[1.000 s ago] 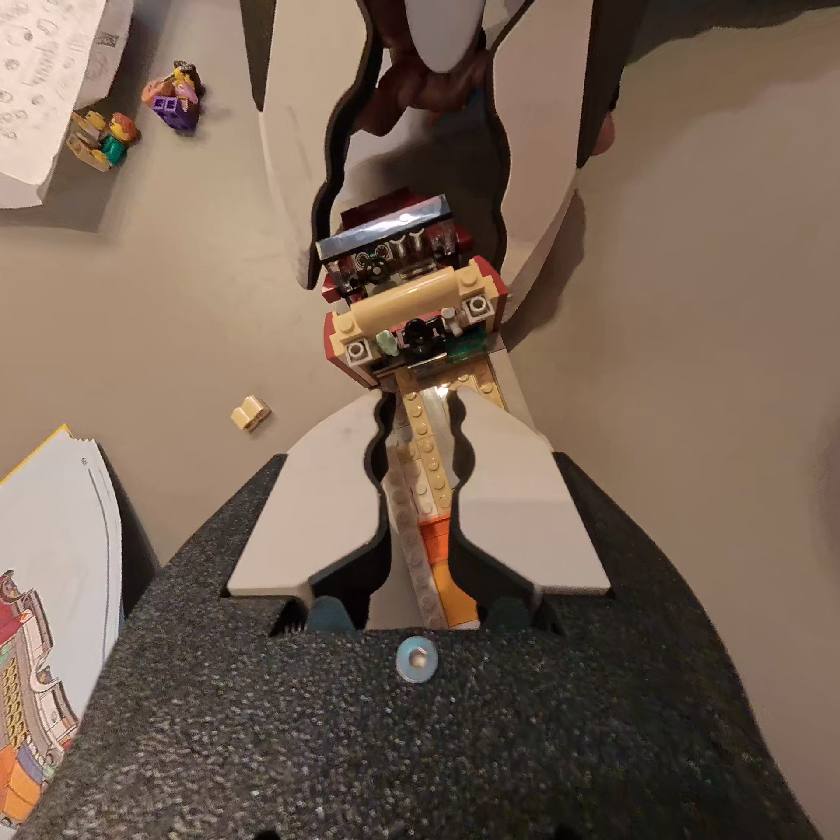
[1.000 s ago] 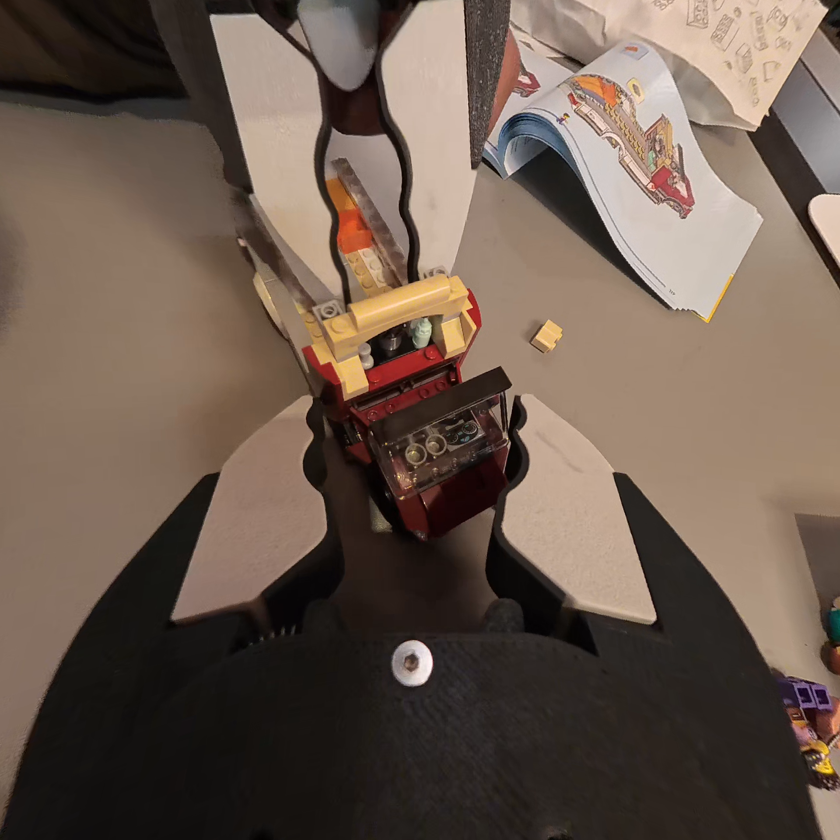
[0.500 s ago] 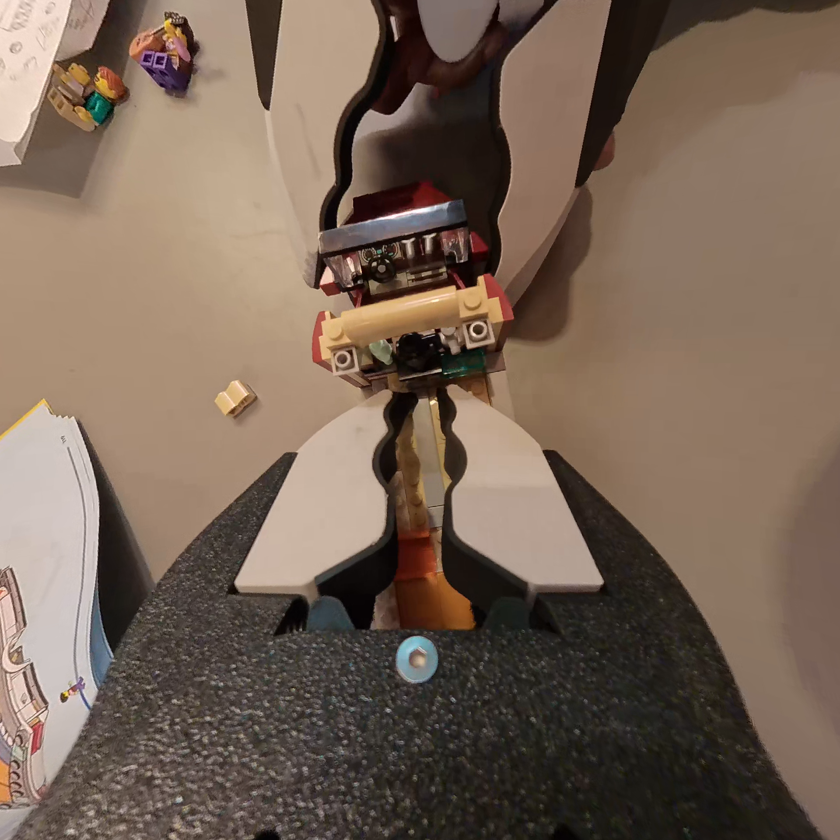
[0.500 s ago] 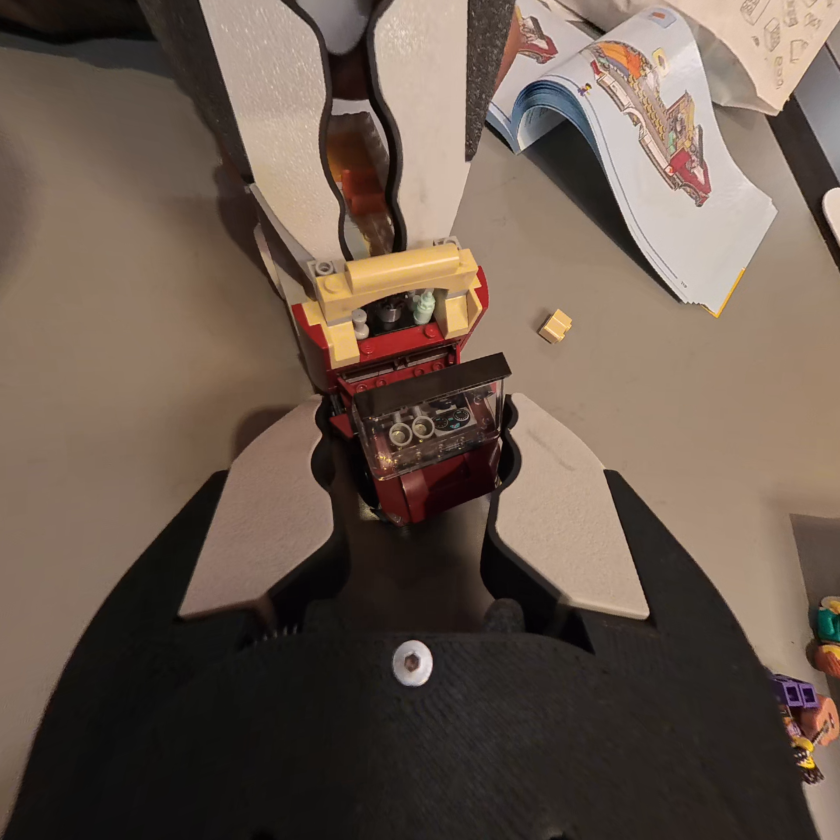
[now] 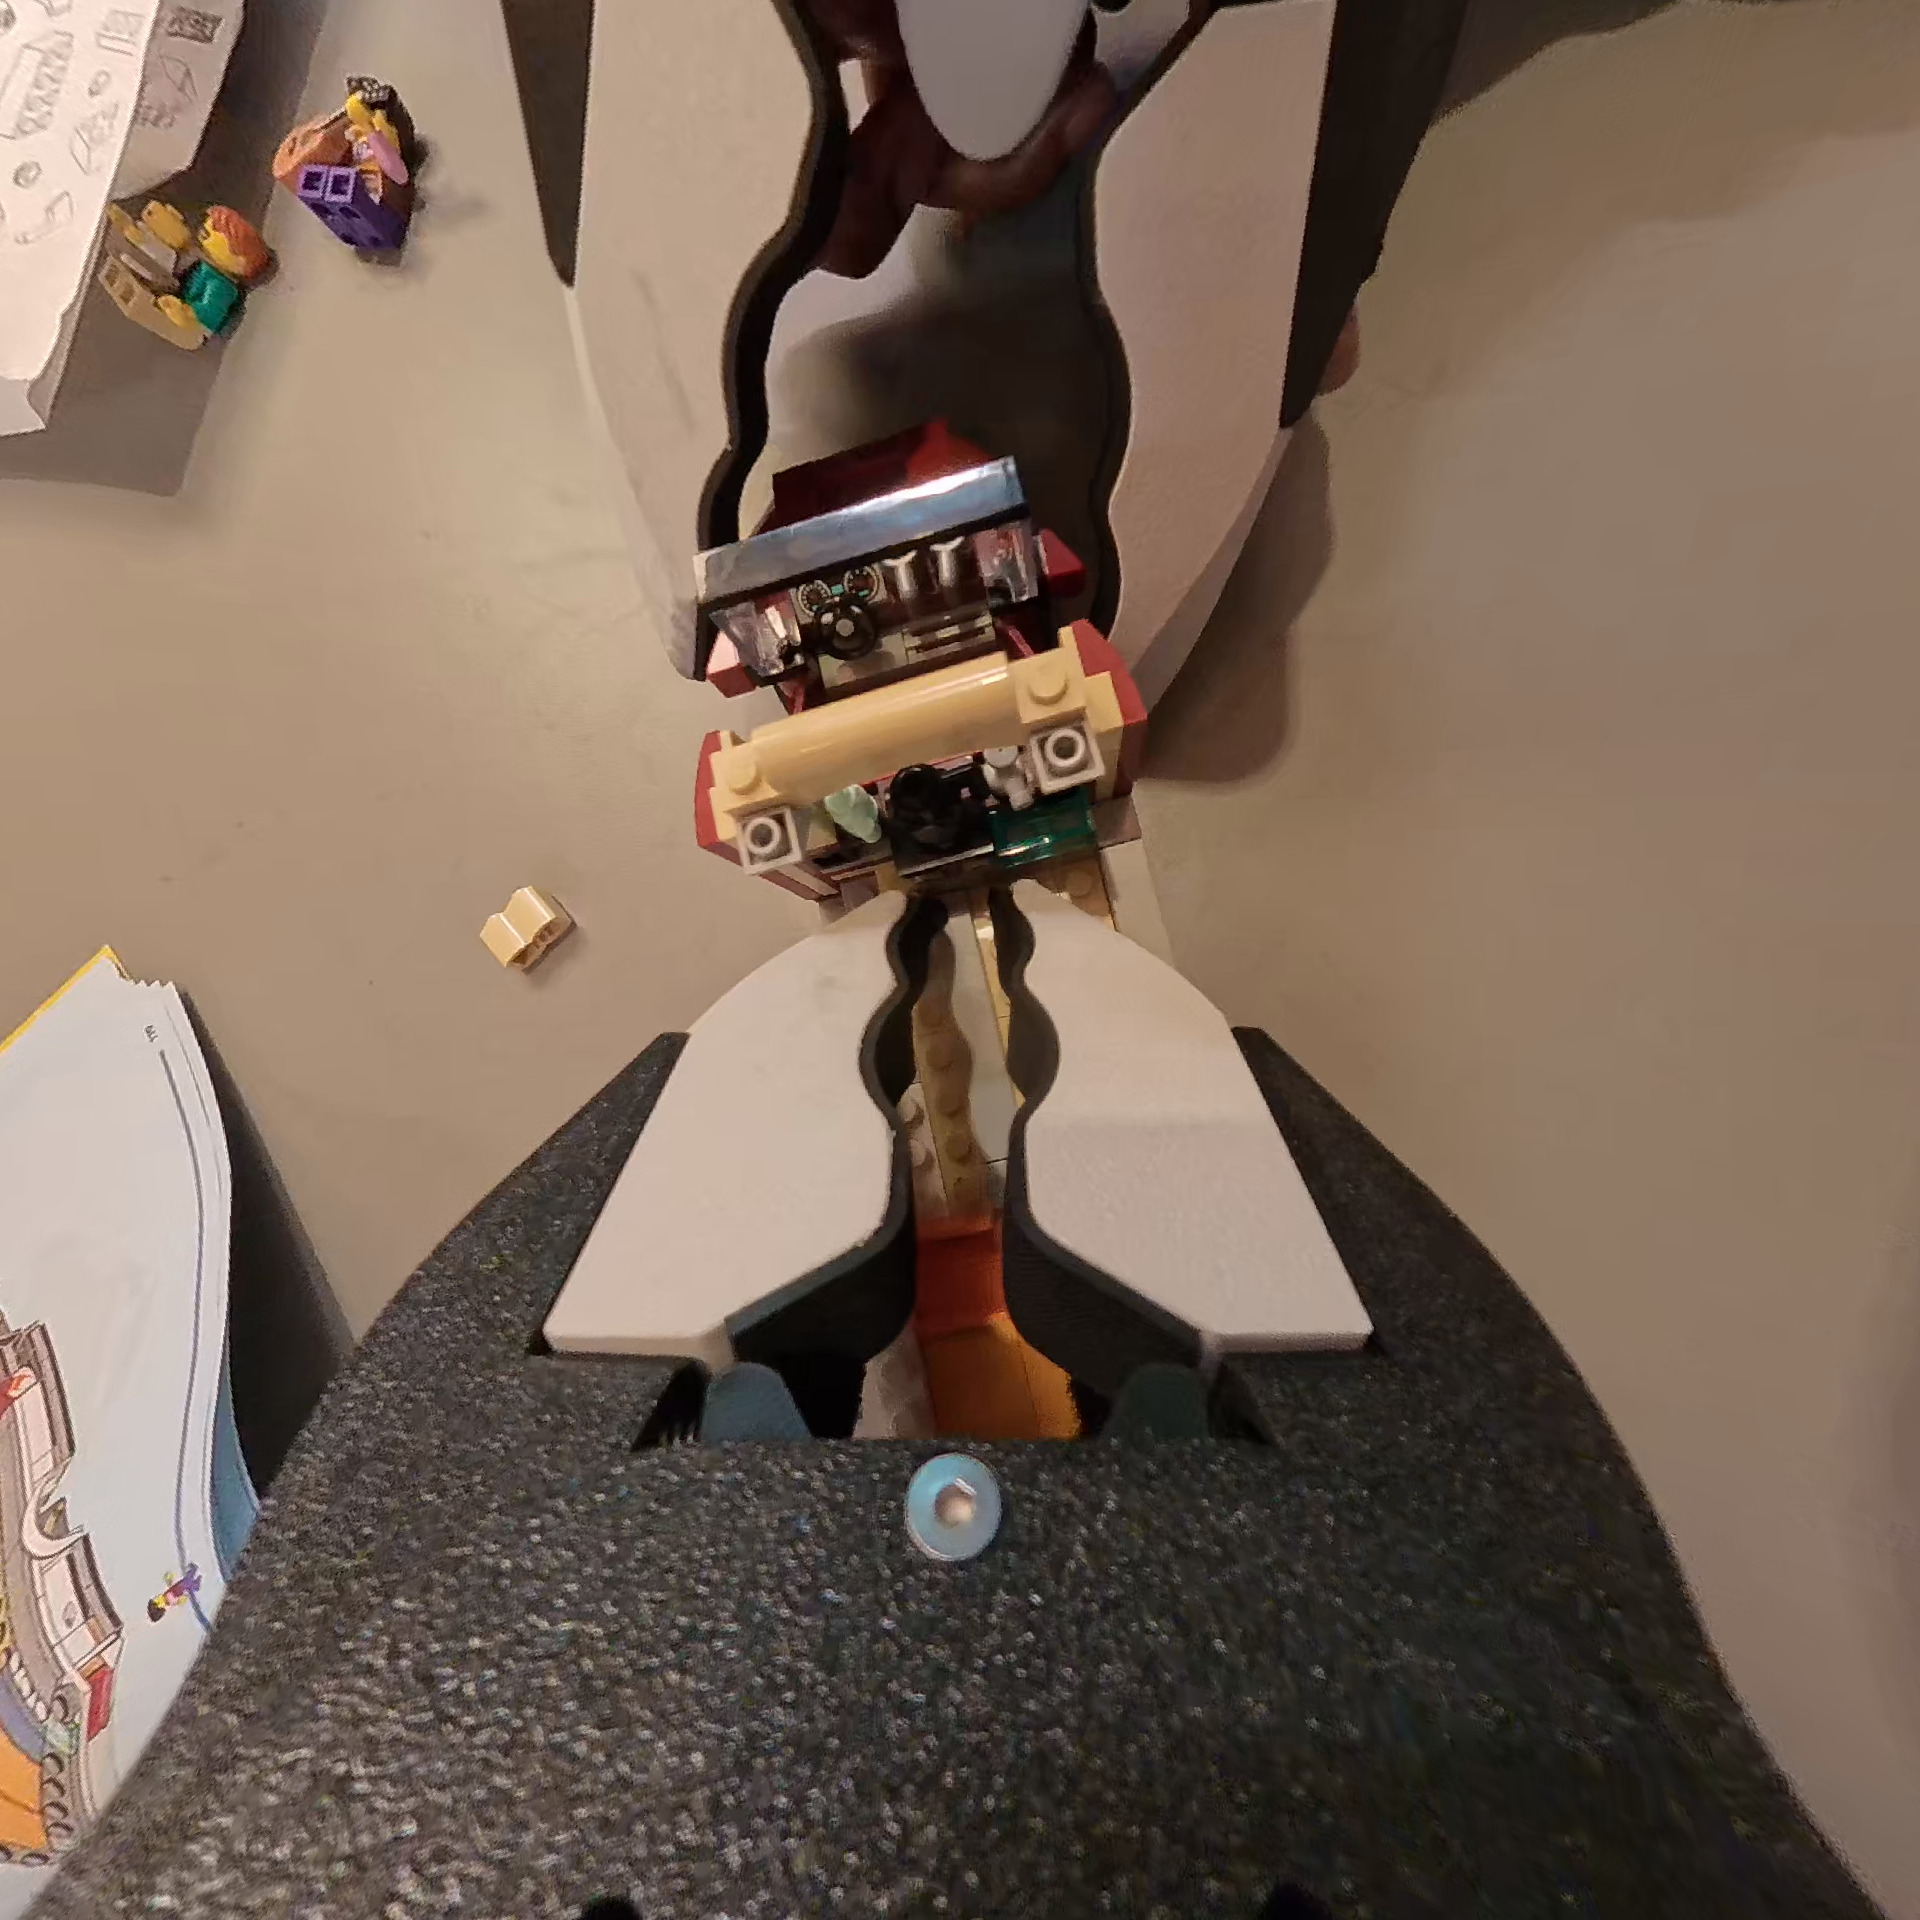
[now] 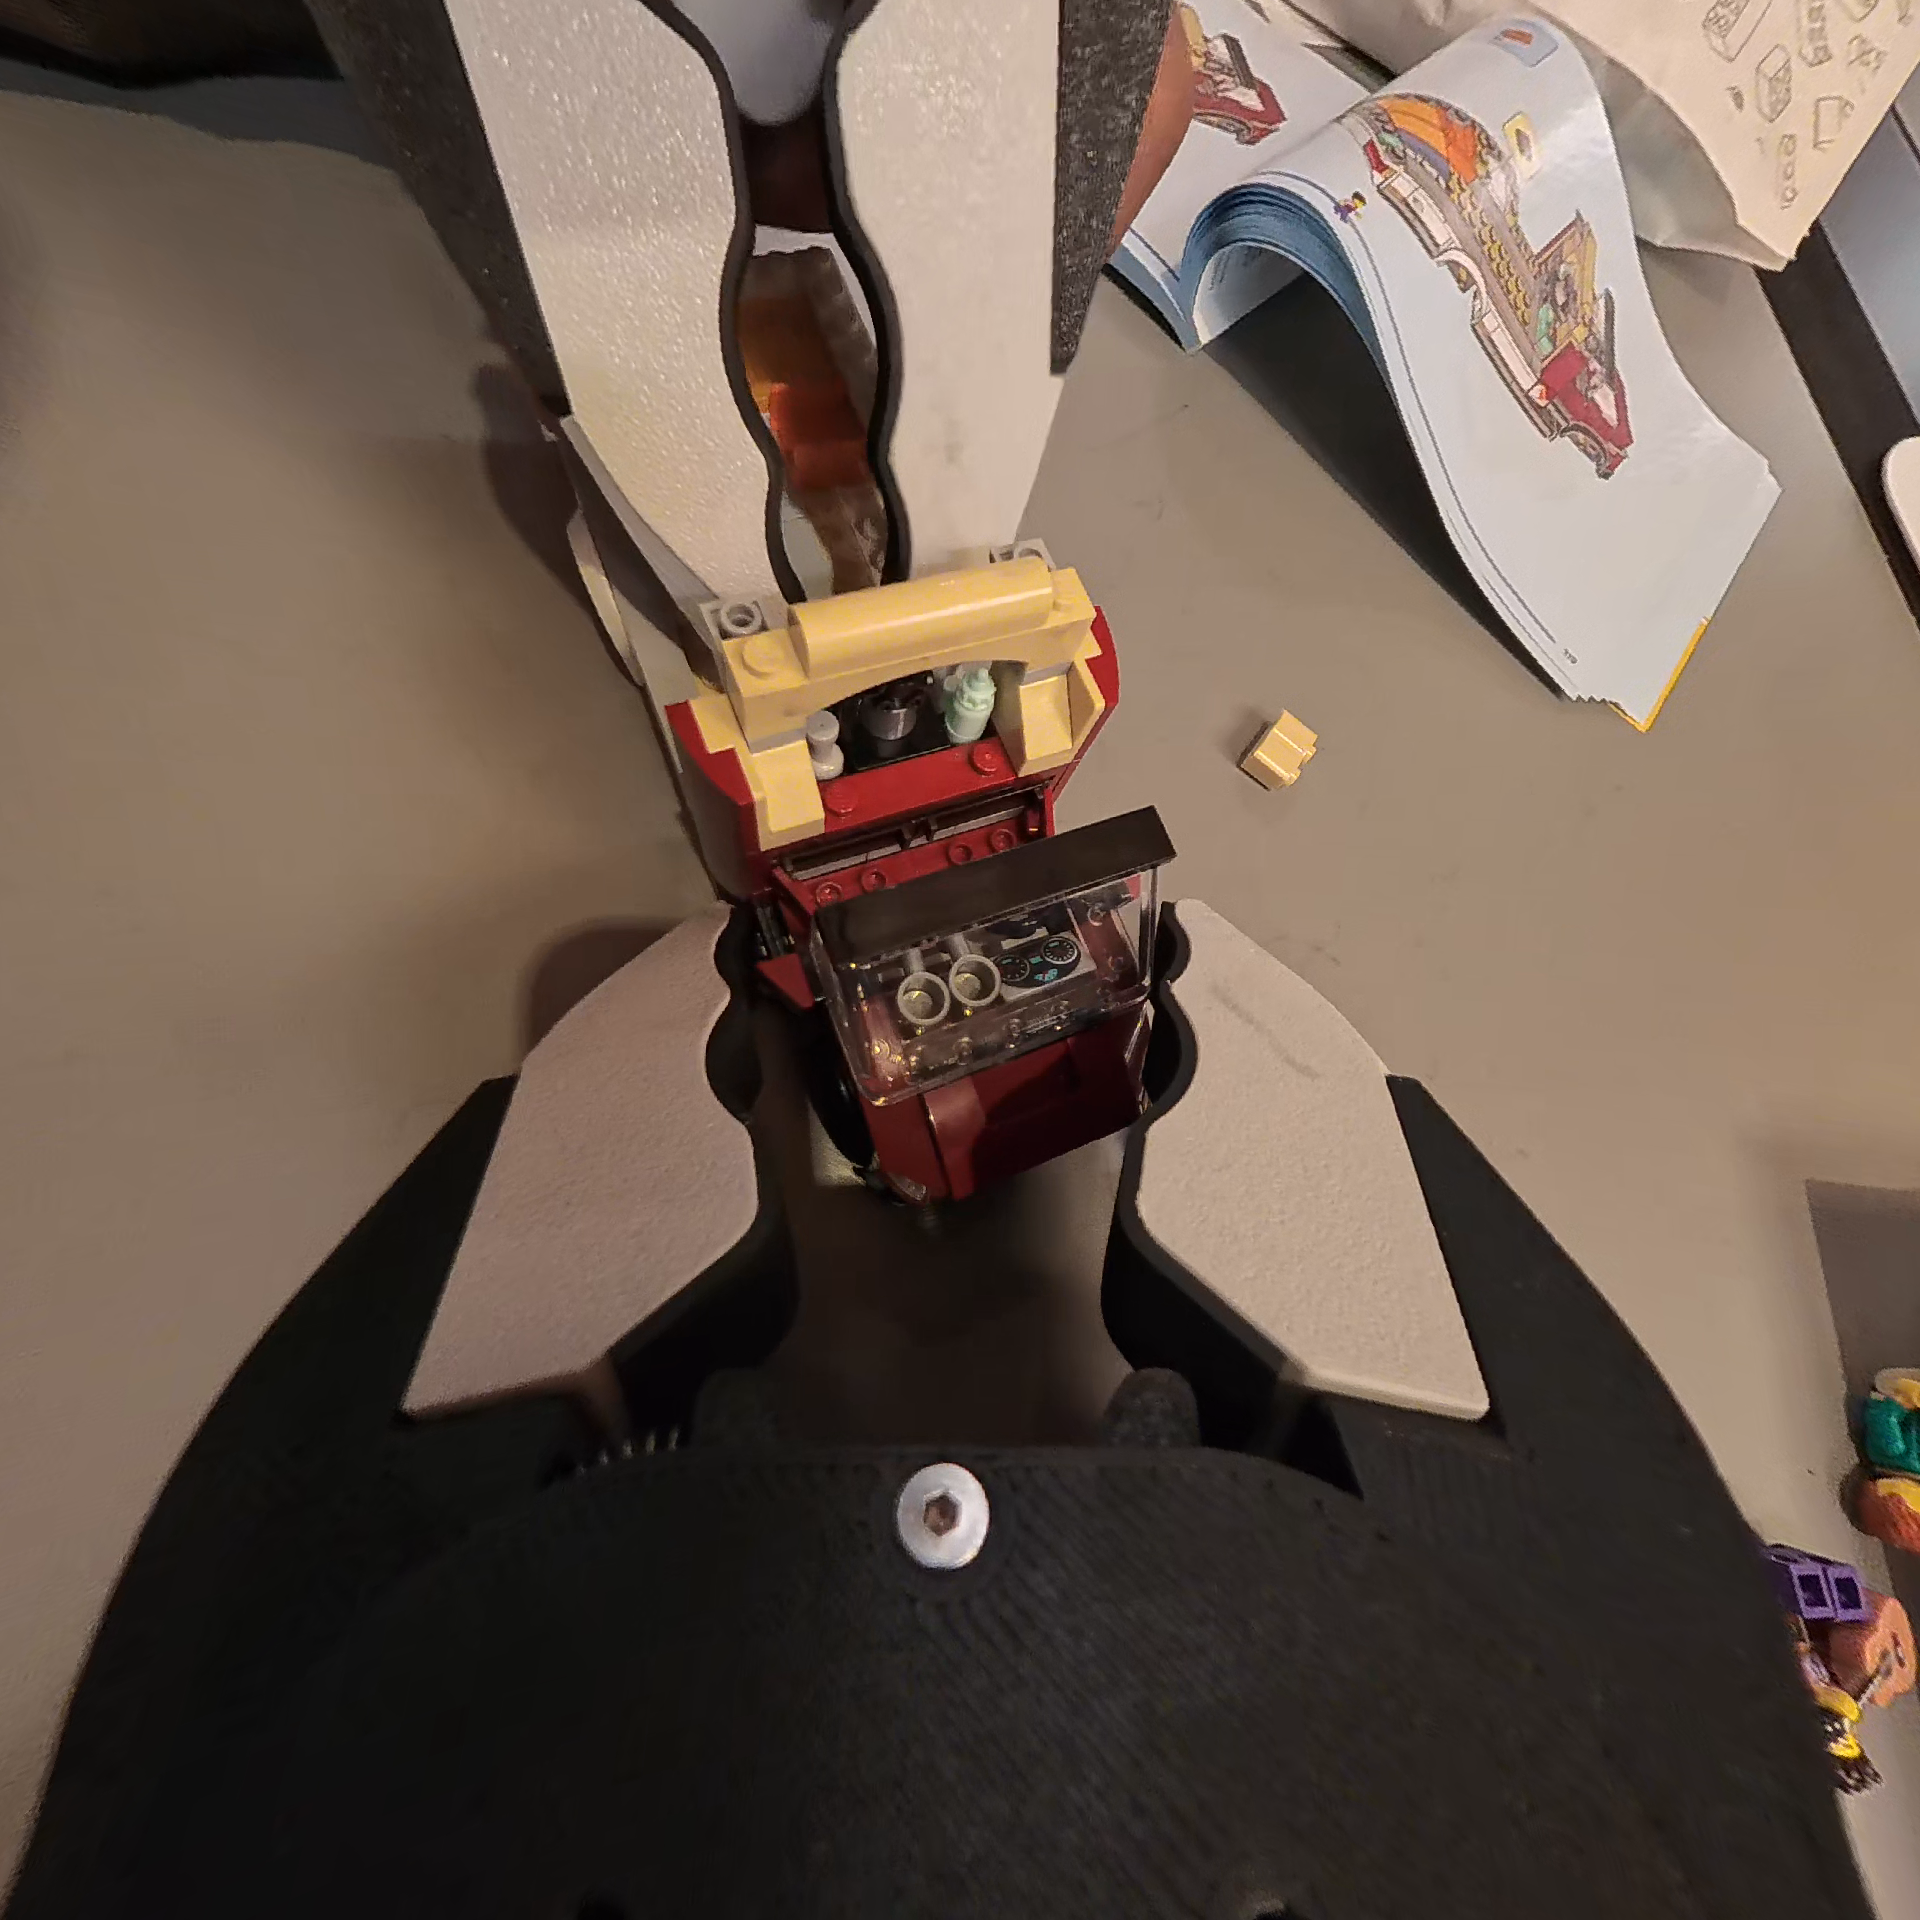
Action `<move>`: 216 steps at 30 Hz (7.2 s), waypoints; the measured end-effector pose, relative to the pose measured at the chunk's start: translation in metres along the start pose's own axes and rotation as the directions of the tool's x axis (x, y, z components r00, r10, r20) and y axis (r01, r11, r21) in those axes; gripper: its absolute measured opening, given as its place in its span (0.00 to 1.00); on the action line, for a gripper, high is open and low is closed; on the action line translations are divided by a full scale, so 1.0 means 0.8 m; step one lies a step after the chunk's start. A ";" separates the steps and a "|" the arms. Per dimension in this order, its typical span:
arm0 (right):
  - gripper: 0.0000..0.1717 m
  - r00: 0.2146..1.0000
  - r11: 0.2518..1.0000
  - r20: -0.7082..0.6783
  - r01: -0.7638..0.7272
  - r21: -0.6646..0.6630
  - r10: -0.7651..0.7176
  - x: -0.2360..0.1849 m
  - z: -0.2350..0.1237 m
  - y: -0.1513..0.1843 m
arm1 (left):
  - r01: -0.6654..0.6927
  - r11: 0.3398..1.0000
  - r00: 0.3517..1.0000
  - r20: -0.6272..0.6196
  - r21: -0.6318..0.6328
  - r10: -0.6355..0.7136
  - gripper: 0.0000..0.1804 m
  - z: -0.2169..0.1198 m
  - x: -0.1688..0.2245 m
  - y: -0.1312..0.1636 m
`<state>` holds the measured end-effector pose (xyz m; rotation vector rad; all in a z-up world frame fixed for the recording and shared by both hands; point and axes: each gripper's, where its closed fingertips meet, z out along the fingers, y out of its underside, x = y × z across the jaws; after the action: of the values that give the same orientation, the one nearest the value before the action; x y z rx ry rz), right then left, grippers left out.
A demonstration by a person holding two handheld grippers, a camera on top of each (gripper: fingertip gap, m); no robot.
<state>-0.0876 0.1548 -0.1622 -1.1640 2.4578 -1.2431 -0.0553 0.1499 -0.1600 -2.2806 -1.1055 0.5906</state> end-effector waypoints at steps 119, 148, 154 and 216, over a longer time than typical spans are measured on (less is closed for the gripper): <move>0.45 0.999 0.998 -0.051 -0.018 -0.063 0.015 -0.001 -0.005 0.006 | 0.240 0.967 0.971 -0.035 0.084 -0.238 0.03 -0.067 -0.027 0.033; 0.40 0.976 0.994 -0.196 -0.105 -0.034 0.097 0.007 -0.076 -0.007 | 0.465 0.794 0.617 0.500 0.391 -0.608 0.39 -0.209 -0.182 0.154; 0.32 0.970 0.972 0.169 -0.196 0.129 0.173 -0.099 -0.022 -0.088 | 0.601 0.721 0.524 0.512 0.344 -0.681 0.46 -0.227 -0.173 0.221; 0.19 0.889 0.909 0.282 -0.402 0.106 0.361 -0.116 0.062 -0.119 | 0.732 0.673 0.578 0.430 0.101 -0.693 0.48 -0.199 -0.108 0.293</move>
<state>0.0532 0.1552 -0.1426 -0.6980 2.2038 -1.0734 0.1242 -0.0854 -0.1728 -1.5347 -2.1606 0.7202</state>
